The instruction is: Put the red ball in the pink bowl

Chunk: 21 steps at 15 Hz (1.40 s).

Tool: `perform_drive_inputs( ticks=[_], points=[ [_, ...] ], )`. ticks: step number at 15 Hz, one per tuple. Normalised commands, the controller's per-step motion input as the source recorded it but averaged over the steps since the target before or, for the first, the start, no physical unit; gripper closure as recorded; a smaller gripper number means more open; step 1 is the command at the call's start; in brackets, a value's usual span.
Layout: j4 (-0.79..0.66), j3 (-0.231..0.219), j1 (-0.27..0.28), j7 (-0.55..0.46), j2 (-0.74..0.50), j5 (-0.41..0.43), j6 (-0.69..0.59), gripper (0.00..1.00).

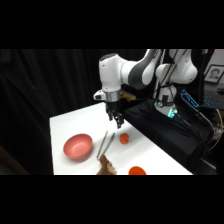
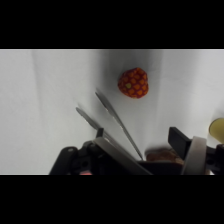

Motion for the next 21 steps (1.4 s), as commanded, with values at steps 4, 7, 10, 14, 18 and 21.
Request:
perform_drive_inputs(
  ticks=[4, 7, 10, 14, 18, 21],
  points=[
    [-0.19, 0.007, 0.024, 0.19, 0.00, -0.064, 0.34, 0.00],
    [-0.19, 0.016, 0.034, 0.14, 0.02, -0.041, 0.32, 0.00],
    [-0.15, 0.027, 0.035, 0.09, 0.07, -0.002, 0.33, 0.00],
    [-0.06, 0.030, 0.030, 0.07, 0.13, 0.032, 0.30, 0.00],
    [-0.01, 0.048, 0.021, 0.03, 0.14, 0.079, 0.24, 0.00],
    [0.02, 0.072, -0.003, -0.03, 0.14, 0.130, 0.20, 0.00]
  ],
)
